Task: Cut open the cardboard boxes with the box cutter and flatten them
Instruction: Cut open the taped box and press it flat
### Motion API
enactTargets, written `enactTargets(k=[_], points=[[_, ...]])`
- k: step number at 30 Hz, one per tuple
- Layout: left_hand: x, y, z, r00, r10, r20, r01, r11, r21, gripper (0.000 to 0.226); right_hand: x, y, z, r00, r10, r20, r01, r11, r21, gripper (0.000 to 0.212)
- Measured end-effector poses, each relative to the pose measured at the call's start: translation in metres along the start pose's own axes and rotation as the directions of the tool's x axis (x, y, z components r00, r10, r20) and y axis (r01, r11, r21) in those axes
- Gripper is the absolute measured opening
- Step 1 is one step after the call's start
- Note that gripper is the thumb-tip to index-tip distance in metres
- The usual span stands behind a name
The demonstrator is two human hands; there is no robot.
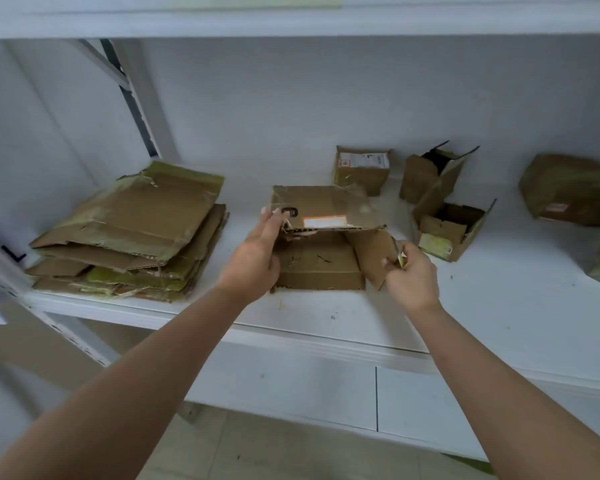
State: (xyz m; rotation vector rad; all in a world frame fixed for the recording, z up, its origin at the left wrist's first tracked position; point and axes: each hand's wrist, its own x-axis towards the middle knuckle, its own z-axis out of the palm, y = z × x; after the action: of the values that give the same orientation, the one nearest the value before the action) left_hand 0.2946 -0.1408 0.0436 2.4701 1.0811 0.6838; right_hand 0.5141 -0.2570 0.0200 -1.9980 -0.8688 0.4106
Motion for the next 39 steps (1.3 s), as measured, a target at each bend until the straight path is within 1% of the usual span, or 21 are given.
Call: enactTargets(k=[4,7,10,12,14,17,20,22,23,24,25,26,27,28,29,30,31,33,34,36,39], points=[[-0.008,0.000,0.015,0.997,0.071,0.023,-0.073,0.993,0.088,0.075,-0.004,0.001,0.001,0.995,0.091,0.043,-0.096,0.985,0.143,0.006],[-0.013,0.002,0.030,0.988,0.069,0.136,-0.092,0.981,0.169,0.073,-0.011,0.006,-0.005,0.992,0.124,0.025,-0.126,0.983,0.132,0.014],[-0.014,0.002,0.045,0.954,0.056,0.294,-0.108,0.981,0.164,0.082,-0.017,0.008,-0.013,0.989,0.130,-0.066,-0.128,0.991,0.037,0.032],[-0.012,0.002,0.053,0.907,0.023,0.420,-0.139,0.959,0.248,0.083,-0.018,0.008,-0.017,0.981,0.121,-0.149,-0.128,0.991,-0.035,0.032],[-0.011,0.003,0.055,0.878,-0.001,0.478,-0.174,0.930,0.323,0.081,-0.017,0.006,-0.020,0.978,0.093,-0.187,-0.113,0.989,-0.098,0.033],[-0.006,0.005,0.049,0.839,-0.029,0.543,-0.191,0.919,0.344,0.078,-0.016,0.001,-0.018,0.986,0.020,-0.166,-0.057,0.973,-0.222,0.034],[-0.003,0.003,0.038,0.792,-0.036,0.610,-0.254,0.888,0.383,0.070,-0.016,-0.002,-0.013,0.991,-0.060,-0.117,0.017,0.943,-0.334,0.029],[-0.004,0.005,0.031,0.766,-0.018,0.643,-0.237,0.922,0.307,0.062,-0.017,-0.006,-0.007,0.991,-0.121,-0.058,0.085,0.903,-0.422,0.024],[-0.005,0.006,0.027,0.760,-0.004,0.650,-0.192,0.954,0.230,0.055,-0.016,-0.007,-0.004,0.989,-0.145,-0.014,0.122,0.876,-0.467,0.021],[-0.007,0.009,0.022,0.773,0.018,0.635,-0.122,0.985,0.121,0.047,-0.016,-0.010,-0.001,0.987,-0.160,0.028,0.151,0.847,-0.509,0.019],[-0.008,0.012,0.017,0.804,0.020,0.594,-0.023,1.000,-0.003,0.037,-0.015,-0.012,0.002,0.984,-0.170,0.059,0.174,0.821,-0.543,0.019],[-0.007,0.013,0.012,0.856,0.008,0.517,0.072,0.988,-0.134,0.027,-0.014,-0.015,0.004,0.980,-0.185,0.076,0.195,0.799,-0.569,0.022],[-0.004,0.014,0.009,0.916,-0.014,0.402,0.103,0.974,-0.201,0.025,-0.012,-0.019,0.006,0.973,-0.216,0.081,0.221,0.778,-0.588,0.028],[0.000,0.013,0.007,0.960,-0.036,0.278,0.086,0.982,-0.168,0.027,-0.011,-0.021,0.008,0.962,-0.261,0.083,0.256,0.748,-0.612,0.034],[0.006,0.011,0.008,0.982,-0.061,0.176,0.076,0.994,-0.081,0.027,-0.008,-0.024,0.009,0.946,-0.309,0.098,0.298,0.709,-0.640,0.040],[0.012,0.008,0.010,0.990,-0.088,0.111,0.088,0.996,0.009,0.026,-0.005,-0.025,0.012,0.932,-0.336,0.138,0.337,0.658,-0.673,0.045],[0.017,0.006,0.014,0.990,-0.114,0.089,0.106,0.990,0.090,0.027,-0.001,-0.025,0.015,0.917,-0.343,0.202,0.378,0.589,-0.715,0.049],[0.023,0.003,0.024,0.977,-0.145,0.155,0.102,0.961,0.256,0.048,0.008,-0.023,0.022,0.895,-0.284,0.344,0.442,0.457,-0.772,0.058],[0.023,0.002,0.030,0.967,-0.156,0.202,0.082,0.940,0.330,0.062,0.013,-0.021,0.026,0.887,-0.247,0.391,0.461,0.422,-0.781,0.062],[0.022,-0.001,0.044,0.944,-0.184,0.274,0.058,0.910,0.411,0.079,0.021,-0.012,0.032,0.872,-0.218,0.439,0.490,0.387,-0.781,0.064],[0.015,-0.004,0.066,0.920,-0.218,0.325,0.061,0.900,0.432,0.083,0.027,0.000,0.037,0.848,-0.217,0.484,0.530,0.361,-0.767,0.060]])
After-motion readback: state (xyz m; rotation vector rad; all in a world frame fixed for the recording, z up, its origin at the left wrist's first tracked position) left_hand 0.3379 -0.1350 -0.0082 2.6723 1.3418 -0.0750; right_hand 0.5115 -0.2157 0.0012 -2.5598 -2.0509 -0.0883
